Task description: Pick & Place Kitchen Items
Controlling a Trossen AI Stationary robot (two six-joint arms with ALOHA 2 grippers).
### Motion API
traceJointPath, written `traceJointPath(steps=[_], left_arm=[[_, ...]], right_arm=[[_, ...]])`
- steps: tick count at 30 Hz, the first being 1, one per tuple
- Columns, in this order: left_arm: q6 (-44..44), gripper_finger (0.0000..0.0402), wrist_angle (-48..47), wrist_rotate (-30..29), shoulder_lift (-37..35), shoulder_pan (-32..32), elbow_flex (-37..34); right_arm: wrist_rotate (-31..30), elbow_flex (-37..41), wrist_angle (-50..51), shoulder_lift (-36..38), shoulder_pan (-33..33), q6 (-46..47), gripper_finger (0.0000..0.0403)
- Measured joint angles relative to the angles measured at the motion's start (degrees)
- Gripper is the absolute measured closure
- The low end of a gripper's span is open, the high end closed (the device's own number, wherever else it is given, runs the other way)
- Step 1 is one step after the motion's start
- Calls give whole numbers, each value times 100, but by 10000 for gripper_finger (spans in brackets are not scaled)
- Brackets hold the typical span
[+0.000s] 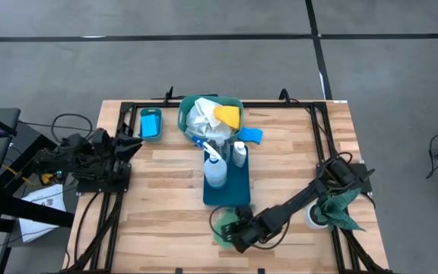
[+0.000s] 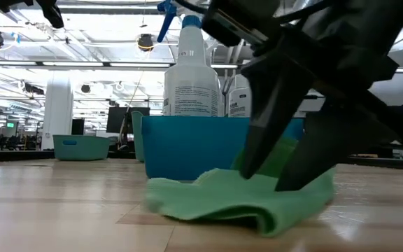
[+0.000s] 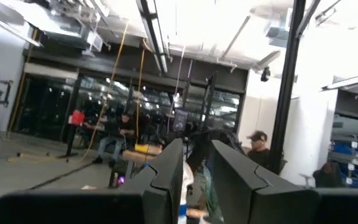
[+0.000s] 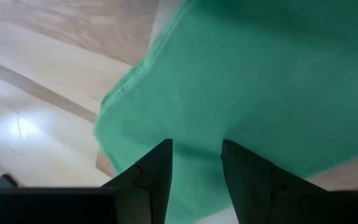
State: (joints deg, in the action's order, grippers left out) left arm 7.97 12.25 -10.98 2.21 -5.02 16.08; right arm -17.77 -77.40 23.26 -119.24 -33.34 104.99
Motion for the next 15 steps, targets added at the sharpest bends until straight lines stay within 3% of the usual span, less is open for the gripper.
traceJointPath(steps=[6, 15], left_arm=[[145, 325, -23, 50, 60, 0, -4], [153, 325, -23, 86, 71, -1, -4]], right_arm=[[250, -723, 580, -442, -24, -63, 271], [1022, -2454, 3090, -1245, -37, -538, 283]])
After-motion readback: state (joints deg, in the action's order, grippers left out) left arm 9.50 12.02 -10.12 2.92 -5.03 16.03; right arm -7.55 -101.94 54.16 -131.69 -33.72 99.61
